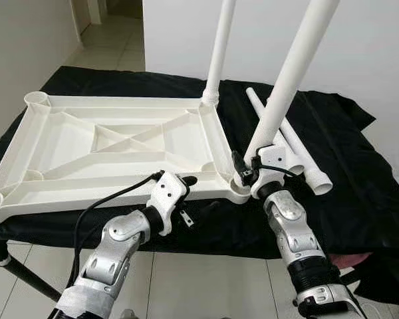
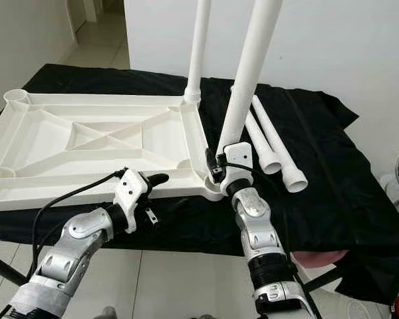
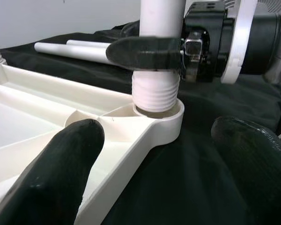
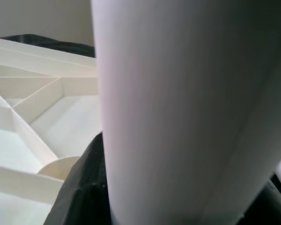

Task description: Building children table

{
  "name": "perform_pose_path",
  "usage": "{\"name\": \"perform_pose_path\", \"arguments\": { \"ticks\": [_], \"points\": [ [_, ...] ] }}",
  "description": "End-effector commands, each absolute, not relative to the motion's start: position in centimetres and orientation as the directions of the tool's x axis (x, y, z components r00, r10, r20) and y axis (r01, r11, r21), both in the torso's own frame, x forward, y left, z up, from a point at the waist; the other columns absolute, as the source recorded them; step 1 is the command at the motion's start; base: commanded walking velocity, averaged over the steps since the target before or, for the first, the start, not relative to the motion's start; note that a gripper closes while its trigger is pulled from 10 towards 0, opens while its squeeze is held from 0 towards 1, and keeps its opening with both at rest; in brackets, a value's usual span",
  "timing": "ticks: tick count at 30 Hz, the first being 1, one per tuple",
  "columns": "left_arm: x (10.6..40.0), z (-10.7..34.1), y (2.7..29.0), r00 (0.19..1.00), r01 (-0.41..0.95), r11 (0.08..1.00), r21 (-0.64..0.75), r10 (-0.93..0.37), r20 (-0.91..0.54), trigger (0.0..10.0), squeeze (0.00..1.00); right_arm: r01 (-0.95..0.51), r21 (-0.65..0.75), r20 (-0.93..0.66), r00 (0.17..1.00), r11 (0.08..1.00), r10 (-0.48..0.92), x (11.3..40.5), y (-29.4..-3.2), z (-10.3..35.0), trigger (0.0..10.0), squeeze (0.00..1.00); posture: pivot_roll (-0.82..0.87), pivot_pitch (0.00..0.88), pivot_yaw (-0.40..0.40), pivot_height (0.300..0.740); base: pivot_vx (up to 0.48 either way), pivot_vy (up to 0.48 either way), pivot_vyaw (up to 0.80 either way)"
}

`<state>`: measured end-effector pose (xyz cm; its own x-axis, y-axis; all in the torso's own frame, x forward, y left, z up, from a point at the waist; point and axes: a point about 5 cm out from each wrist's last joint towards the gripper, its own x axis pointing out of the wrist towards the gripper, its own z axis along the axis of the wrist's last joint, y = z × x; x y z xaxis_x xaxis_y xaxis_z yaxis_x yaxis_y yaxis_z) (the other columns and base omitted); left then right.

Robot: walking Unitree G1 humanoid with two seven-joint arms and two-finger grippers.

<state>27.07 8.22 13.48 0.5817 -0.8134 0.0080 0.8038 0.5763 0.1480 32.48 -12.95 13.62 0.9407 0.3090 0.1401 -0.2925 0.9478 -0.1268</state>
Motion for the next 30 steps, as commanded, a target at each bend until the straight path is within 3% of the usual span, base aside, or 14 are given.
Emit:
{"name": "perform_pose_path", "arguments": {
  "ticks": [1,19,30],
  "points": [
    [27.4,13.8,8.3,0.597,0.792,0.591,0.156,-0.802,0.010,10.0,0.00,-0.304,-0.118,0.041,0.950,0.945,0.310,32.0,-13.1,11.5,10.0,0.00,0.05,0.005,-0.088,0.740,0.000,0.000,0.00],
    [27.4,14.1,8.2,0.600,0.788,0.594,0.161,-0.800,0.014,10.0,0.00,-0.385,-0.175,0.032,0.918,0.906,0.396,31.8,-13.4,11.6,10.0,0.00,0.05,0.020,-0.082,0.740,0.000,0.000,0.00],
    [27.4,14.3,8.3,0.597,0.790,0.590,0.166,-0.802,0.014,10.0,0.00,-0.371,-0.031,-0.015,0.929,0.928,0.371,31.9,-14.4,10.7,10.0,0.00,0.05,0.024,-0.077,0.740,0.000,0.000,0.00]
  ]
}}
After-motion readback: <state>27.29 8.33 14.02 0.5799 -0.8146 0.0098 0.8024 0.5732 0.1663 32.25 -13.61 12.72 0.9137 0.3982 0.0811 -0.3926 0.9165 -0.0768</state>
